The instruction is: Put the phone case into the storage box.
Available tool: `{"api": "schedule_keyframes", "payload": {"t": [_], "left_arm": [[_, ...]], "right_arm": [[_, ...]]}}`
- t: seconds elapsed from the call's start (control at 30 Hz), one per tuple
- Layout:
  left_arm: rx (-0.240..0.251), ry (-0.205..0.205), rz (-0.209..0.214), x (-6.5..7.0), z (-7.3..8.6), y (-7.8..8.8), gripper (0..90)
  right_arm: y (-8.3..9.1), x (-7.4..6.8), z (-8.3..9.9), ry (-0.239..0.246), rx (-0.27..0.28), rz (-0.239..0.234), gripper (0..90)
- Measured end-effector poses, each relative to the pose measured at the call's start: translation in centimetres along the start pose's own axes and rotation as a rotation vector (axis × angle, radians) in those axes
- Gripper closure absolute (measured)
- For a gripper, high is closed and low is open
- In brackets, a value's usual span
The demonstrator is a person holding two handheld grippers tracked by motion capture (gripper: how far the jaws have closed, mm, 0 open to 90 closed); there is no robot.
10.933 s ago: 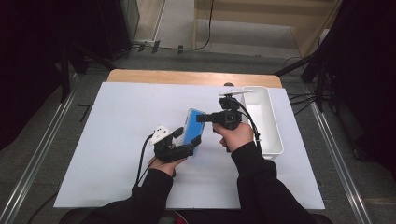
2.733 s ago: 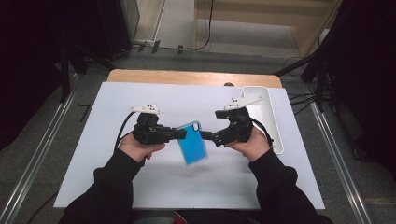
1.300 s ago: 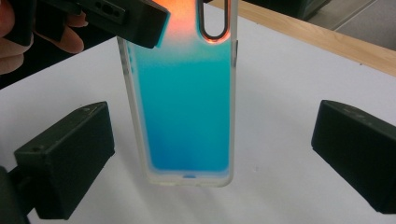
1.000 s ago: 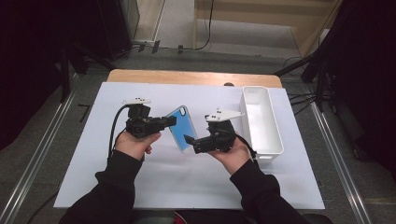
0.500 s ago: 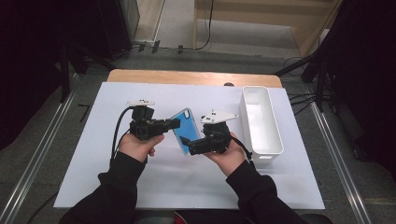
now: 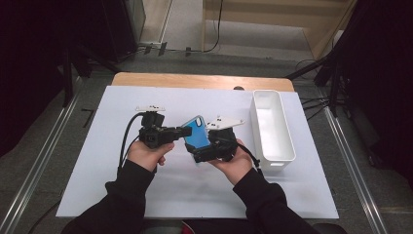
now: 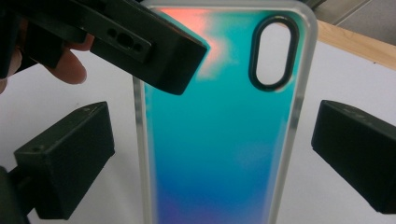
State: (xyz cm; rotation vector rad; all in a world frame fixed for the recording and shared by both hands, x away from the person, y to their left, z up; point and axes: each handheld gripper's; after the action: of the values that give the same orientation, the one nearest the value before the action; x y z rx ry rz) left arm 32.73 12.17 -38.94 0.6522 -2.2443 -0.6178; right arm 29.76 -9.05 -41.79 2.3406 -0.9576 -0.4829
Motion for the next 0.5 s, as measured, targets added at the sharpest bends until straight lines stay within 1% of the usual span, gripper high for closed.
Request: {"api": "schedule_keyframes", "payload": {"t": [0.07,0.2,0.3,0.5], "left_arm": [[0.001,0.004,0.004,0.05,0.02,-0.06,79.2],[0.002,-0.001,0.007,0.21,0.04,-0.07,79.1],[-0.002,-0.003,0.006,0.32,0.07,-0.12,79.1],[0.005,0.012,0.007,0.51,0.11,-0.29,79.1]], "right_arm": [[-0.09,-0.13,-0.01,0.002,0.004,0.009,0.0],[-0.29,-0.21,0.01,0.001,-0.005,0.014,0.0],[-0.48,-0.19,0.04,-0.009,-0.008,0.022,0.0],[-0.71,-0.19,0.02,-0.017,-0.013,0.020,0.0]]}}
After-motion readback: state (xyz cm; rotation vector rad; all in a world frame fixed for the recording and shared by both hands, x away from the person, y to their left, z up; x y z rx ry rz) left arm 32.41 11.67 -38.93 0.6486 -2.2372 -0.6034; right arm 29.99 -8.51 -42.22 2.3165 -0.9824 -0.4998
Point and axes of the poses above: each handheld gripper's, and its own axes: y roughly backward along the jaws, z roughly out of its underside, x roughly to its right, and after that the axes turned 6 degrees about -x, right-handed
